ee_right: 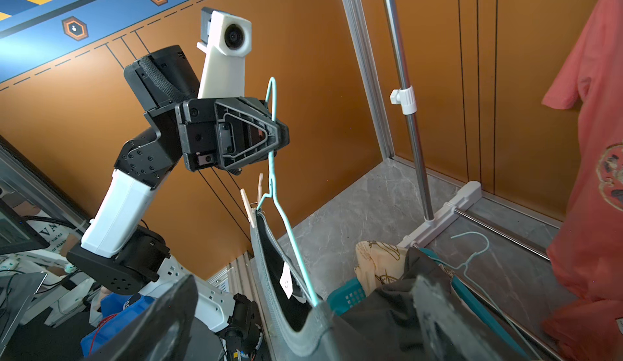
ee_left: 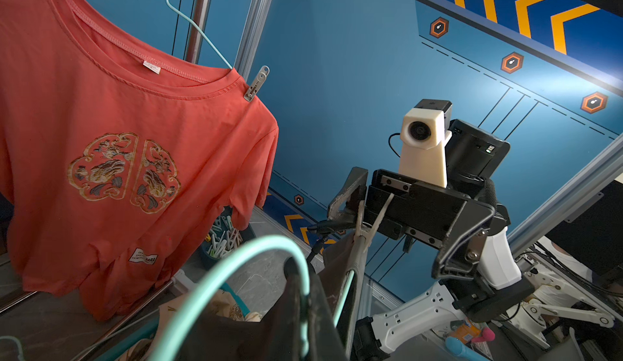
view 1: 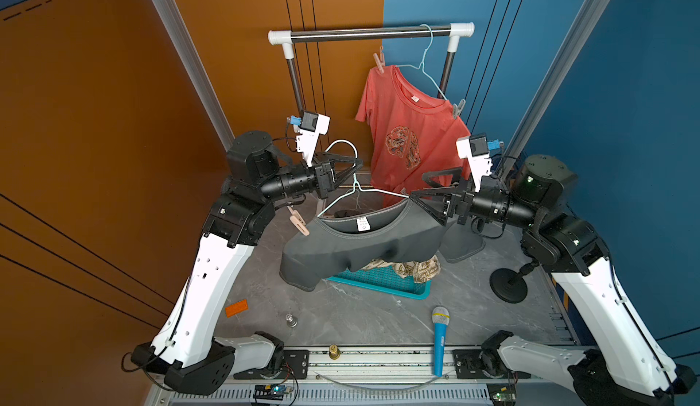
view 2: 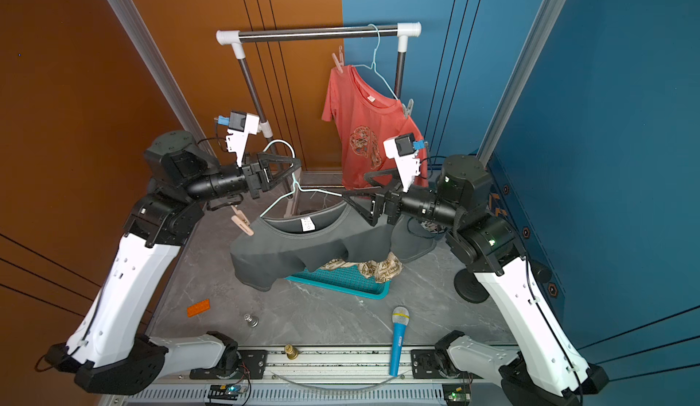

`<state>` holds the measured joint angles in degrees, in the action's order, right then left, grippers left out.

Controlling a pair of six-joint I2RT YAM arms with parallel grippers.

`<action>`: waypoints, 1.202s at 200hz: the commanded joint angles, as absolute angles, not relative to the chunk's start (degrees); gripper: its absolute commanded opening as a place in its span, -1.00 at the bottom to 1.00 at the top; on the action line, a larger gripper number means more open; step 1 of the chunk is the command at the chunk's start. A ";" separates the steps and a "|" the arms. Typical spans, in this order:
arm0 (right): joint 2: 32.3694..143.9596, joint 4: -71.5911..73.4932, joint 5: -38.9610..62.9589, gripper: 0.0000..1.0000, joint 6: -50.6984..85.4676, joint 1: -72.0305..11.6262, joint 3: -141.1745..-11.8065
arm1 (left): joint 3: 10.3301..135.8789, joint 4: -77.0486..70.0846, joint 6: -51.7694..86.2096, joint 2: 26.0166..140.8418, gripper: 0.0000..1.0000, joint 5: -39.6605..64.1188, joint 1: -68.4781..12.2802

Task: Use clothespins to secure the t-shirt on both sides of the hanger
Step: Adjust the clothespin on the hanger, then hang the hanger on the clothesline.

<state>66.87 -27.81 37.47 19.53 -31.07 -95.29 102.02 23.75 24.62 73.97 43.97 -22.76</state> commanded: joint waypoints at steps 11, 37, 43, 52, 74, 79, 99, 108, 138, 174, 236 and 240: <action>68.35 -28.37 33.51 1.00 18.59 -32.35 -97.75 | 102.13 22.27 25.45 73.77 -1.00 44.06 -22.23; 65.75 -32.40 29.79 1.00 15.38 -29.88 -97.24 | 102.13 22.68 24.70 73.13 -1.00 44.25 -22.06; 64.60 -32.89 29.46 1.00 15.10 -28.47 -96.56 | 102.13 22.68 24.61 73.04 -1.00 44.53 -22.06; 62.76 -33.25 29.42 1.00 14.94 -25.82 -95.35 | 102.13 22.58 24.44 73.04 -1.00 44.89 -21.98; 59.12 -35.57 30.58 1.00 15.03 -18.19 -93.35 | 102.39 22.32 24.50 73.04 -1.00 45.97 -21.73; 58.17 -36.06 31.27 1.00 15.03 -16.30 -92.70 | 102.52 22.26 24.44 73.05 -1.00 46.36 -21.64; 55.40 -37.71 35.37 1.00 15.03 -10.90 -89.86 | 103.59 22.32 24.26 73.13 -1.00 48.49 -21.14; 53.99 -38.13 38.77 1.00 15.05 -8.93 -88.09 | 104.12 22.55 24.09 73.04 -0.98 49.39 -20.73; 49.31 -33.01 51.41 0.93 17.56 -8.27 -79.58 | 105.37 22.73 23.64 73.34 -0.97 52.93 -19.28; 50.02 -32.34 60.26 0.70 18.59 -9.80 -77.94 | 106.41 22.01 23.82 74.37 -0.98 55.33 -18.72; 51.84 -33.83 61.35 0.02 15.42 -14.18 -77.43 | 109.67 21.97 24.76 77.49 -0.96 57.67 -18.63; 51.85 -33.96 61.27 -0.08 15.11 -14.36 -77.34 | 109.83 21.97 24.78 77.67 -0.96 57.86 -18.63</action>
<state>51.62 -34.37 59.00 16.58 -13.04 -78.11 107.39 23.70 24.29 76.97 54.87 -19.11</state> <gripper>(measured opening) 0.565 0.062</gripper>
